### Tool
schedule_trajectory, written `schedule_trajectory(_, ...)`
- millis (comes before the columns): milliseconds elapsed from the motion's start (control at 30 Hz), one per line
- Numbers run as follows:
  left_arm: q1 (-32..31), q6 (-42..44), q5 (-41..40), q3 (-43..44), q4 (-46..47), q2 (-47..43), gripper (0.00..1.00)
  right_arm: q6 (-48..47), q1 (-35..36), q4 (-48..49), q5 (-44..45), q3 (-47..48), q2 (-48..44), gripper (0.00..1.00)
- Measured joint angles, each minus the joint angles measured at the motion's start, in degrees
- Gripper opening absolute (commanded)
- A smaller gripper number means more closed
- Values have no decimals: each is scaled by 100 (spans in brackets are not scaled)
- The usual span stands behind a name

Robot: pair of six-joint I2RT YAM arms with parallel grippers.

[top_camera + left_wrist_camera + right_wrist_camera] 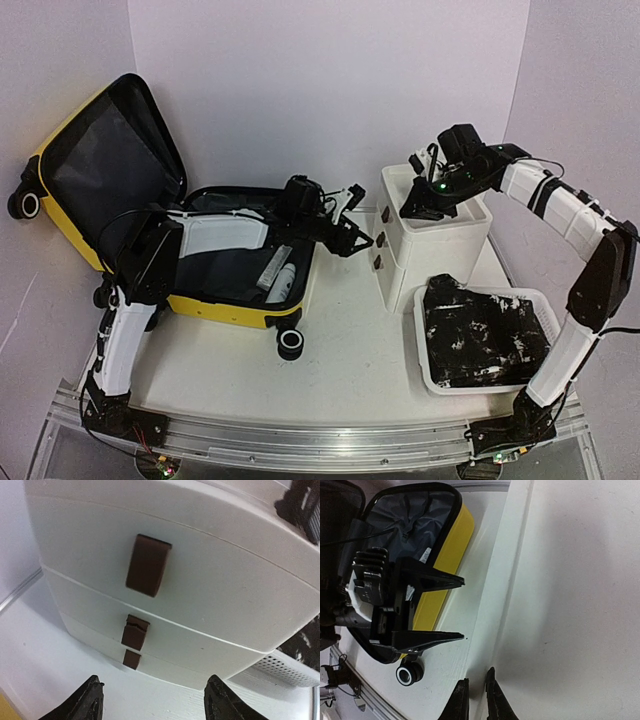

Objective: Open, take out, and arrange the luggage

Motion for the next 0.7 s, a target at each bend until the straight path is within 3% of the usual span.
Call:
schedule_trajectory(200, -20, 807, 245, 229, 1032, 763, 70, -330, -205, -57, -560, 48, 37, 0)
schedule_trajectory(567, -28, 793, 94, 1117, 1327, 1709, 65, -350, -219, -168, -603, 146, 90, 0)
schedule_trajectory(700, -9, 721, 114, 1399, 1331, 1808, 53, -330, -219, -208, -605, 170, 96, 0)
